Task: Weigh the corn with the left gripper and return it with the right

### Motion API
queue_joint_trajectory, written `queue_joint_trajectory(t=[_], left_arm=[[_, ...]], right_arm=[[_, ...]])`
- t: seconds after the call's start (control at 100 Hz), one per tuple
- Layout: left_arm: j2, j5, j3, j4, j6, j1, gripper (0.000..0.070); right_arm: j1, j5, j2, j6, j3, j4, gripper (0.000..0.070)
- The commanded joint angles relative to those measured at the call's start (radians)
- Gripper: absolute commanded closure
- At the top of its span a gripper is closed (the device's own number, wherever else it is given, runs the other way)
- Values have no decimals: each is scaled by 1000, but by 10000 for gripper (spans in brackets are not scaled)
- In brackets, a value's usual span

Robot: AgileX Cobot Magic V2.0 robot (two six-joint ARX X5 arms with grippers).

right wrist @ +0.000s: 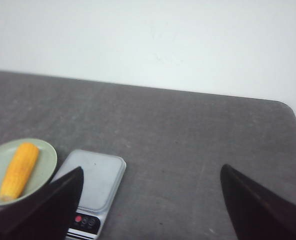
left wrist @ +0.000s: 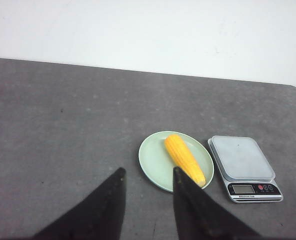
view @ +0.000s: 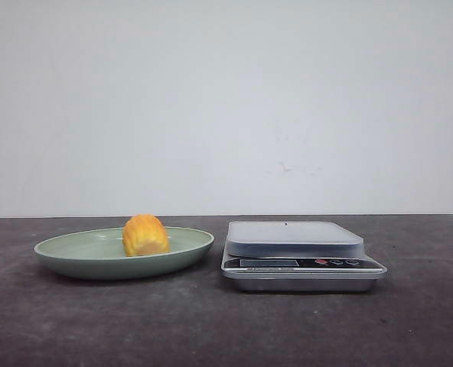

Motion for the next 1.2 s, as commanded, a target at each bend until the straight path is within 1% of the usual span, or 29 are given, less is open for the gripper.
queue_joint_trajectory(t=[0.0,0.06,0.1,0.11,0.13,0.15,0.17,0.22,0.23,0.24,0.25,0.26,0.27,0.3,0.35,0.37,0.38,0.39,0.41,0.42,0.58,0.71,0.8,1.19], left_arm=[[6,-1,15,10,7,0,538],[6,-1,15,6,7,0,539],[6,-1,15,2,7,0,539],[6,-1,15,2,7,0,538],[6,-1,15,0,7,0,539],[6,-1,15,-2,7,0,539],[6,-1,15,-3,7,0,539],[6,0,15,-5,7,0,539],[6,0,15,-5,7,0,539],[6,0,15,-5,7,0,539],[6,0,15,-5,7,0,539],[6,0,15,-5,7,0,539],[6,0,15,-5,7,0,539],[6,0,15,-5,7,0,542],[6,0,15,-5,7,0,577],[6,0,15,-5,7,0,607],[6,0,15,-5,7,0,637],[6,0,15,-5,7,0,649],[6,0,15,-5,8,0,694],[6,0,15,-5,9,0,700],[6,-1,15,-4,9,0,700],[6,-1,15,-4,6,0,700],[6,0,15,-5,3,0,700],[6,-1,15,-4,3,0,700]], right_arm=[[9,-34,-3,27,-36,42,150],[9,-66,-10,36,-69,66,157],[9,-84,-10,42,-89,79,217],[9,-89,-9,43,-96,84,250],[9,-92,-9,45,-101,87,281],[10,-99,-9,50,-112,94,335],[10,-103,-9,50,-118,100,371],[10,-109,-9,55,-138,118,523],[10,-109,-9,55,-139,119,541],[10,-108,-9,56,-143,121,605],[10,-108,-9,56,-143,121,625],[10,-108,-9,56,-145,122,694],[10,-108,-9,56,-146,122,700],[10,-104,-9,56,-147,124,691],[10,-101,-9,55,-147,133,693],[10,-101,-9,55,-147,137,693],[10,-101,-9,55,-147,140,693],[10,-101,-9,54,-147,142,693],[10,-101,-9,53,-147,146,693],[10,-101,-9,52,-147,148,693],[10,-115,-9,49,-147,156,693],[10,-166,-8,64,-147,126,693],[10,-156,-9,64,-147,125,693],[10,-157,-9,64,-147,127,693]])
